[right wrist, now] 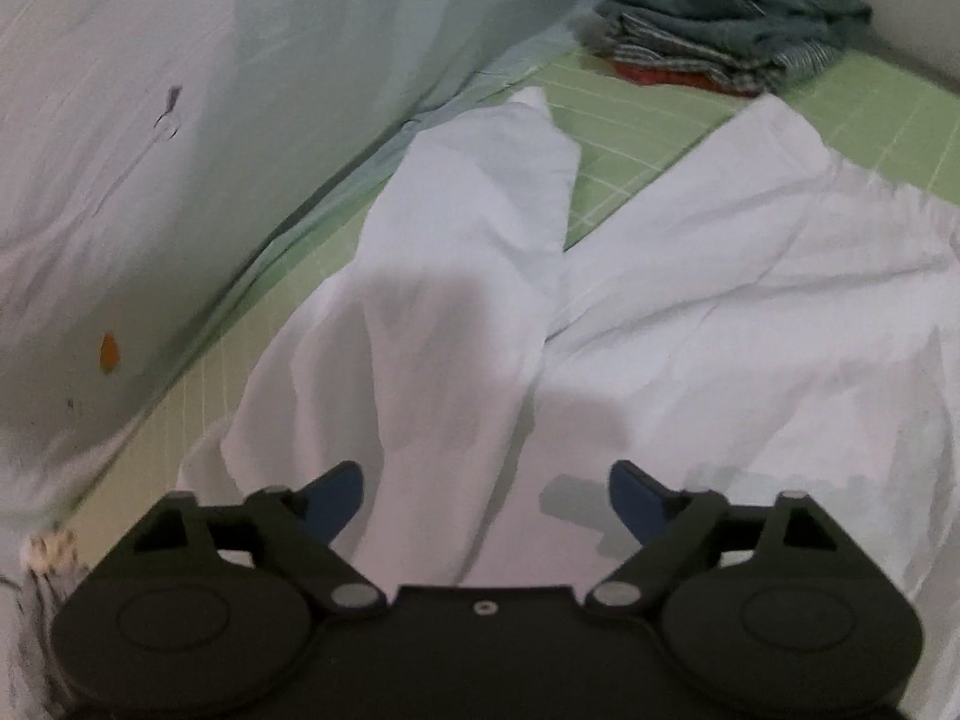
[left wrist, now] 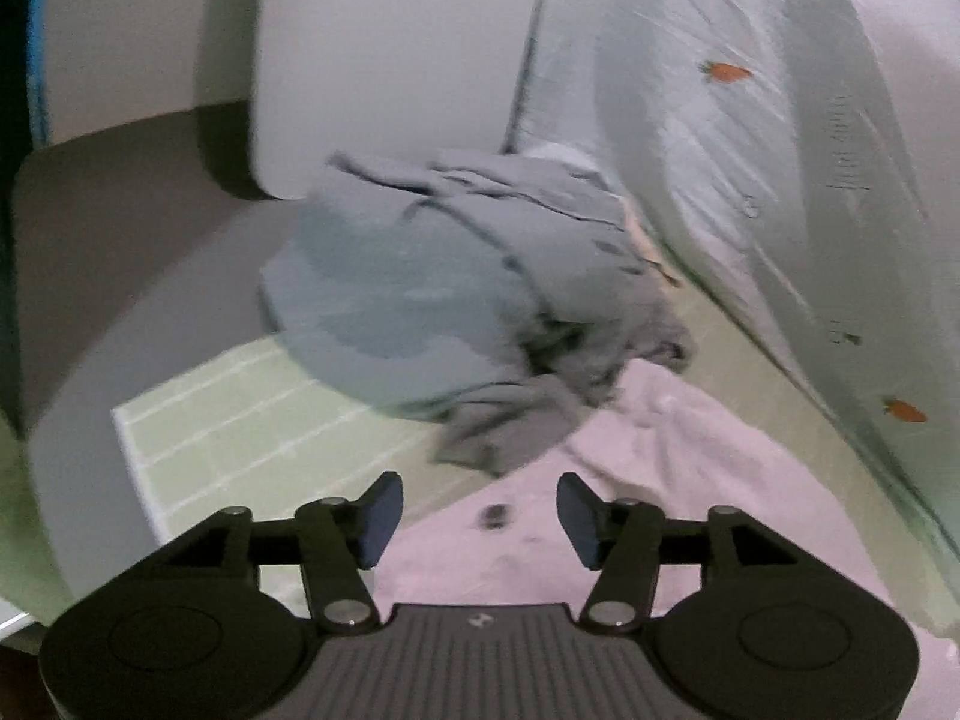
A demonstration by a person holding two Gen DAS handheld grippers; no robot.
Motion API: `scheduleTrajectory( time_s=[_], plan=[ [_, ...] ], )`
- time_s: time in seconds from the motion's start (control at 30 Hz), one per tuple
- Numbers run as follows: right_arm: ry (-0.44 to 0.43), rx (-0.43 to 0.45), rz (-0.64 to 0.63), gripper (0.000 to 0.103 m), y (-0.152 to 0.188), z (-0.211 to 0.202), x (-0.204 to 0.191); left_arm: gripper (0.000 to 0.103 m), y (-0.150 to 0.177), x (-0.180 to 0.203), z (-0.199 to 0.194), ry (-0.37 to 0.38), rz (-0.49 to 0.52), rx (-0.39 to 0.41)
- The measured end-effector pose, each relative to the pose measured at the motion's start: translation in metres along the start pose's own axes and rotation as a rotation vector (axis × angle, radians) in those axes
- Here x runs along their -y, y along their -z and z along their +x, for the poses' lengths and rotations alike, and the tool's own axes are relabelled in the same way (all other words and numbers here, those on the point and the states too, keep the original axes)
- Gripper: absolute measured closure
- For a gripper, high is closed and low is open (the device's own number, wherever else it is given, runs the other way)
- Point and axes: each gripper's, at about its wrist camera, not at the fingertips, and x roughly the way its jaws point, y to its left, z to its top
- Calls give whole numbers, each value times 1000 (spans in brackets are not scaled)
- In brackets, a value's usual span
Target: Fold clothes
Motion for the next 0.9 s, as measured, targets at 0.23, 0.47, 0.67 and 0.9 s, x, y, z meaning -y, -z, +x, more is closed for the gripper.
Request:
scheduleTrajectory(
  time_s=[0.23,0.47,0.67,0.9],
  plan=[
    [7,32,14,41,-41,35,-3,34,-21,56,43,38,89,-46],
    [85,148,34,50,-109,80,-3,32,-53,104,120,6,151,-151],
    [133,174,101,30,-151,125,14,32,-60,134,172,14,165,-210],
    [117,81,163,37,-167,157,25,43,-46,149,201,3,193,-277]
  ],
)
